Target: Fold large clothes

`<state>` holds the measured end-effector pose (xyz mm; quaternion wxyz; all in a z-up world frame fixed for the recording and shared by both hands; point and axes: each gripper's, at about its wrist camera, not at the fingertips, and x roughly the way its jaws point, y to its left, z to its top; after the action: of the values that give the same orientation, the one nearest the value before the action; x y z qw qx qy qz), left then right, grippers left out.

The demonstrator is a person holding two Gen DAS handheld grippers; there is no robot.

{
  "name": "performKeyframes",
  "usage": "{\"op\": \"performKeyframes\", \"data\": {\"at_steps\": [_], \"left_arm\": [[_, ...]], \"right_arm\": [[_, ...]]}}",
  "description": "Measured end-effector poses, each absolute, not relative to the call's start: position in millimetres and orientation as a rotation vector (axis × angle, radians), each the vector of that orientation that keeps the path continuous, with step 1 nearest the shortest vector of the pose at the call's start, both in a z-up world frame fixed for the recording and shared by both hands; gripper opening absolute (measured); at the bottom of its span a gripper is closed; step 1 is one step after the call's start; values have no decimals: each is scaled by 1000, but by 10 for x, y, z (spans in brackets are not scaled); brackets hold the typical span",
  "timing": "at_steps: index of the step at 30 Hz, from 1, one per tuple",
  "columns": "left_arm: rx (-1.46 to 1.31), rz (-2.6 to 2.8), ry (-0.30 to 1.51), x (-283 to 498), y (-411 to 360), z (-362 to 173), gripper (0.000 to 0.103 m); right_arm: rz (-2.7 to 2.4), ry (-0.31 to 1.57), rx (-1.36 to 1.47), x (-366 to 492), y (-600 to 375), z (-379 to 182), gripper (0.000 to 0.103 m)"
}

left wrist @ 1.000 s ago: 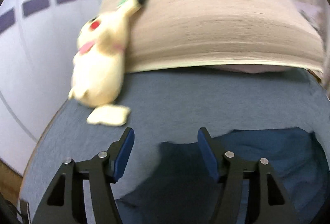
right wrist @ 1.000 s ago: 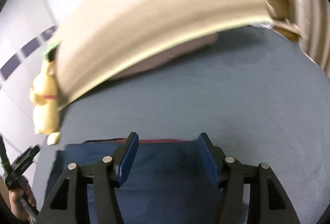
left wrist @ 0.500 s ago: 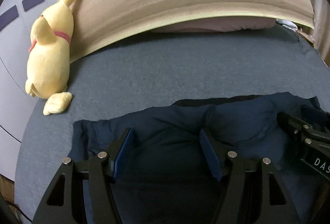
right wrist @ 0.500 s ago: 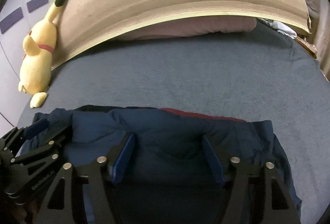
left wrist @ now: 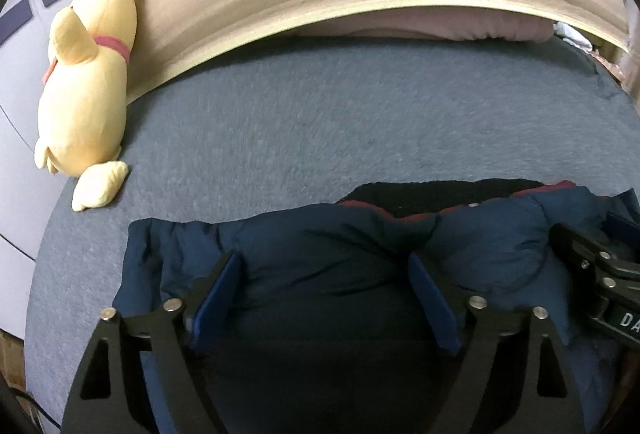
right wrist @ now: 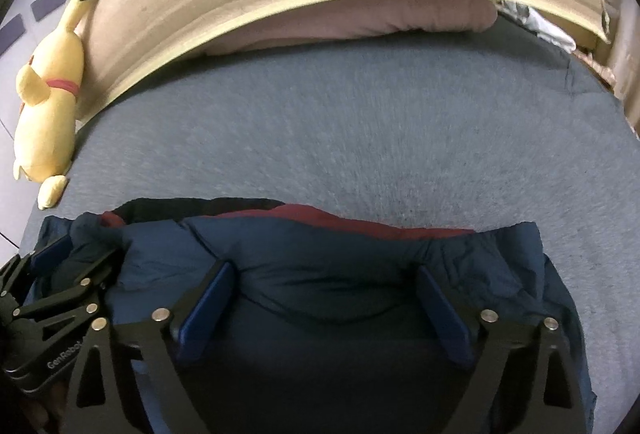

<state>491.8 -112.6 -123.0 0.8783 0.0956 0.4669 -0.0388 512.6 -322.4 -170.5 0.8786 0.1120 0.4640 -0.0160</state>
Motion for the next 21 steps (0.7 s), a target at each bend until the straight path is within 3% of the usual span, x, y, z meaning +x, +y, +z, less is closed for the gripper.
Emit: {"op": "performKeyframes", "data": {"at_steps": [5, 12, 21], "left_arm": [[106, -135, 943, 4753, -834, -876, 88], [60, -135, 806, 3908, -40, -402, 88], [-126, -77, 844, 2888, 873, -779, 88]], "right_arm": [[-9, 951, 287, 4986, -3404, -1441, 93], [-15, 794, 389, 3905, -4025, -825, 94], [-83, 761, 586, 2384, -4270, -1259, 94]]}}
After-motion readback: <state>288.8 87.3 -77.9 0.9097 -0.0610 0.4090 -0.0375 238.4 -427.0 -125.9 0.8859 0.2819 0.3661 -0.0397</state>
